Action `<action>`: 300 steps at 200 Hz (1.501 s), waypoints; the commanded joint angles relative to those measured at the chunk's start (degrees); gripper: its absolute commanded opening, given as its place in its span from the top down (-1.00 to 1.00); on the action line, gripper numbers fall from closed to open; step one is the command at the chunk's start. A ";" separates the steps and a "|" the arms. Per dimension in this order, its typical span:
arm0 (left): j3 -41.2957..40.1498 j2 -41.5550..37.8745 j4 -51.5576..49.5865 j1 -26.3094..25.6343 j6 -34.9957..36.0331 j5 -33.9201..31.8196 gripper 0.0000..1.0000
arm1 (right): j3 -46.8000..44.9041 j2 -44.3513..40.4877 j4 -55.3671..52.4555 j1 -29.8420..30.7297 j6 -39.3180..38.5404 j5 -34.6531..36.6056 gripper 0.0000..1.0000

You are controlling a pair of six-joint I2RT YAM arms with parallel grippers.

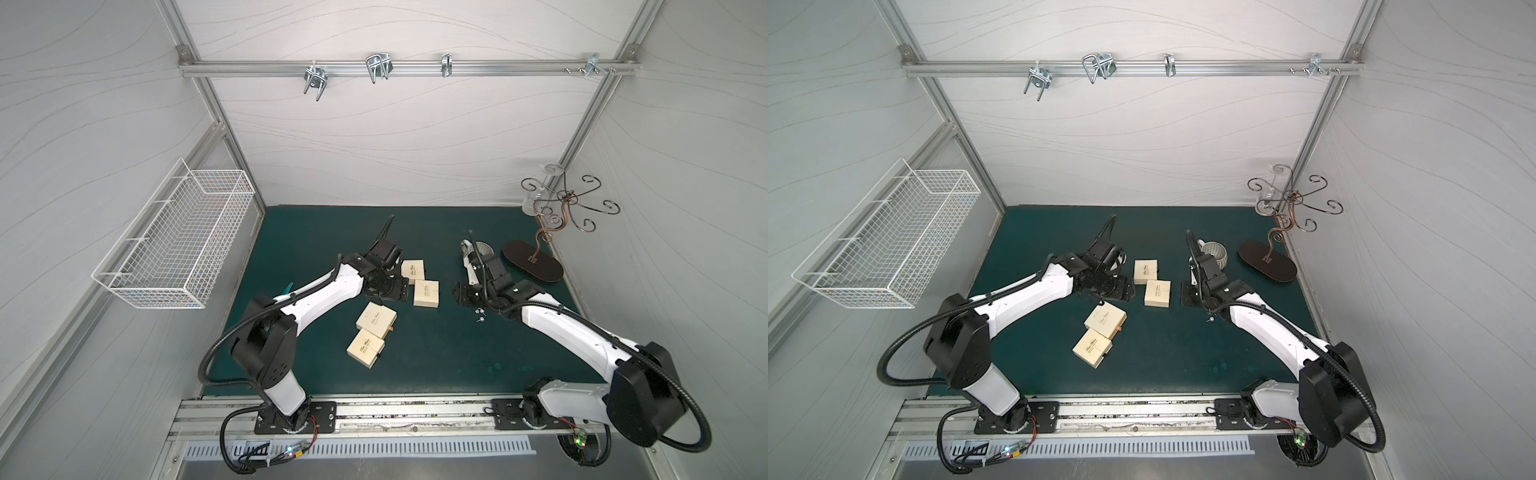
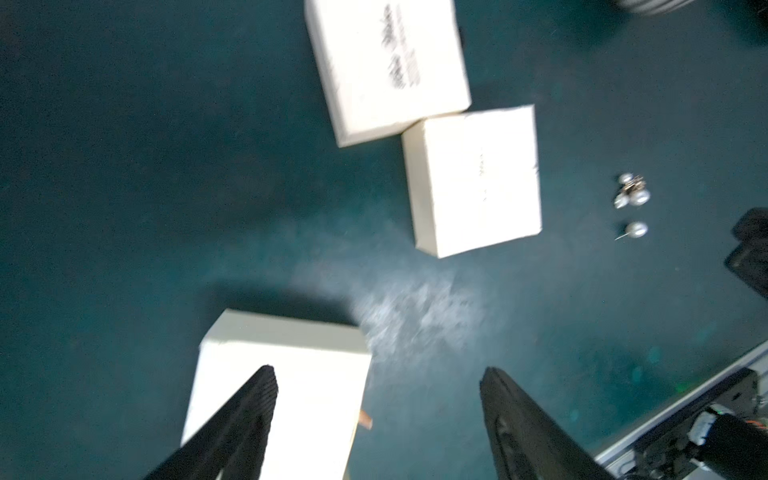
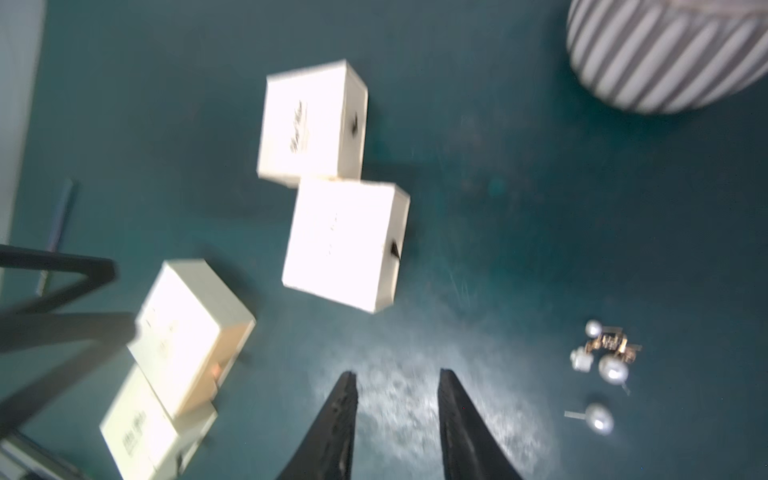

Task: Take out the earrings from the drawer-style jewelry box
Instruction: Move the jewelry box to the center of the board.

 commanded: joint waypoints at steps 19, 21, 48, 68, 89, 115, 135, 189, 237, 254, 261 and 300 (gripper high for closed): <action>-7.45 -5.12 -1.25 0.36 1.09 -6.41 -0.72 | -2.89 -1.04 -2.19 1.37 0.03 -0.52 0.28; -7.70 -5.18 -1.09 0.46 1.10 -6.17 -0.73 | -2.80 -0.97 -2.19 1.35 0.04 -0.48 0.29; -10.34 -4.42 0.81 2.99 -0.16 -3.24 -0.74 | -2.21 0.24 -1.88 1.76 -0.30 -1.15 0.29; -11.83 -3.64 2.38 3.65 -0.69 -3.13 -0.74 | -2.05 0.68 -1.86 2.40 -0.79 -1.53 0.29; -11.56 -1.92 2.94 3.68 -0.44 -1.76 -0.74 | -2.36 0.50 -1.71 2.66 -1.27 -1.92 0.29; -11.12 0.36 3.93 3.42 0.35 3.47 -0.72 | -2.36 0.77 -1.52 3.13 -2.13 -2.66 0.28; -10.32 2.10 4.79 3.01 0.84 7.34 -0.71 | -2.27 1.03 -1.52 3.65 -2.62 -2.95 0.28; -3.02 9.29 2.67 -1.54 4.21 17.81 -0.61 | -1.24 4.72 -2.33 6.53 -5.46 -4.34 0.28; 2.30 13.70 0.81 -4.57 6.43 23.91 -0.61 | -0.48 8.71 -2.86 7.04 -6.73 -6.87 0.28; 2.30 13.64 1.10 -4.53 6.77 25.22 -0.61 | -0.06 11.01 -3.20 7.49 -7.81 -9.01 0.28; 2.26 13.63 1.09 -4.51 7.02 25.82 -0.61 | 0.33 12.22 -3.67 7.68 -8.01 -9.38 0.28; 1.91 13.29 1.83 -4.66 7.50 27.79 -0.60 | 1.68 15.73 -4.80 8.24 -8.28 -8.99 0.29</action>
